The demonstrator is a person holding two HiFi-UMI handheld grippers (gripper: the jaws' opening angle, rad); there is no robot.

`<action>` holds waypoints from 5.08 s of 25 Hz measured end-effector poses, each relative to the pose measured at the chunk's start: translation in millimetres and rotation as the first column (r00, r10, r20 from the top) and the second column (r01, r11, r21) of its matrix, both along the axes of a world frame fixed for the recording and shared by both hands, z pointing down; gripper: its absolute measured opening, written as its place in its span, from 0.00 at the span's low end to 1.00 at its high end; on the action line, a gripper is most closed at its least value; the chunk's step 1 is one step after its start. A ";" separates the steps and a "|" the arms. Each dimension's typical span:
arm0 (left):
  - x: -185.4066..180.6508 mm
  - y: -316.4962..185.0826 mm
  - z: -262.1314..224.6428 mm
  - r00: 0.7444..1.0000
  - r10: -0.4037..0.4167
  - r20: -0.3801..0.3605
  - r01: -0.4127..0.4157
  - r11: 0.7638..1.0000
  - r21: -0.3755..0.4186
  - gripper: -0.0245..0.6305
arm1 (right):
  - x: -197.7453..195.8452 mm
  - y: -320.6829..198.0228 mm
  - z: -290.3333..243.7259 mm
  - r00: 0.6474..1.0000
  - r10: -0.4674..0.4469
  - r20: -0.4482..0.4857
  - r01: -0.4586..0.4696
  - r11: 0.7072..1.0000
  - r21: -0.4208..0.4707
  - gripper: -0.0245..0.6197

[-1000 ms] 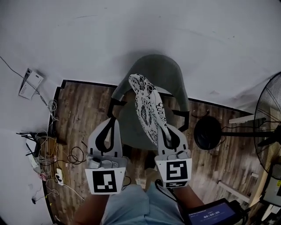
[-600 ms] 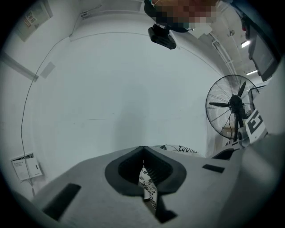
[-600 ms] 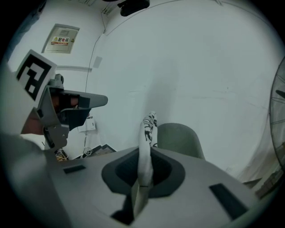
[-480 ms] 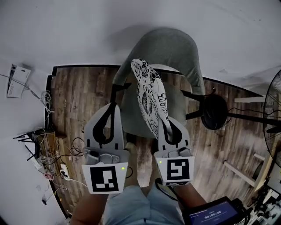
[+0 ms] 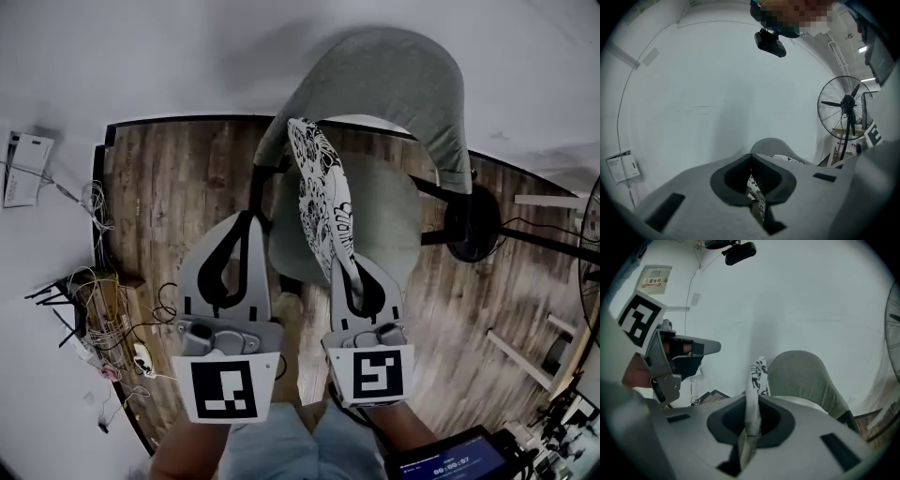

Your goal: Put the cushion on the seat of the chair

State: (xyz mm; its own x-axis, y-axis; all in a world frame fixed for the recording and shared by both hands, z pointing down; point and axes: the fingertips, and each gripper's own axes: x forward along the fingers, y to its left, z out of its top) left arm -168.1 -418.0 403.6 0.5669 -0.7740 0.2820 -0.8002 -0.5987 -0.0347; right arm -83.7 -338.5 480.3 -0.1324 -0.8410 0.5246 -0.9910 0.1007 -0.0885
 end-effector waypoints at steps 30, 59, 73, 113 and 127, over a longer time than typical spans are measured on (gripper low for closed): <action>8.0 -15.9 9.6 0.995 0.098 -0.004 -0.098 0.995 -0.024 0.05 | 14.4 -2.9 59.8 0.979 0.115 0.167 -0.108 0.993 -0.055 0.07; 135.9 18.9 57.9 0.973 0.232 0.023 -0.230 0.971 -0.061 0.05 | 154.7 33.3 173.7 0.972 0.219 0.089 -0.192 0.949 -0.249 0.10; 175.2 35.9 88.1 0.960 0.275 0.053 -0.269 0.958 -0.102 0.05 | 215.0 58.5 240.6 0.961 0.258 0.099 -0.213 0.920 -0.328 0.12; 225.5 84.5 -21.7 0.968 0.249 0.028 -0.250 0.967 0.045 0.05 | 241.4 73.3 38.2 0.982 0.187 0.027 -0.187 0.982 -0.012 0.20; 195.2 107.4 -170.6 0.985 0.169 -0.040 -0.156 0.962 0.224 0.05 | 213.2 70.9 -174.5 0.988 0.144 -0.052 -0.122 0.946 0.300 0.05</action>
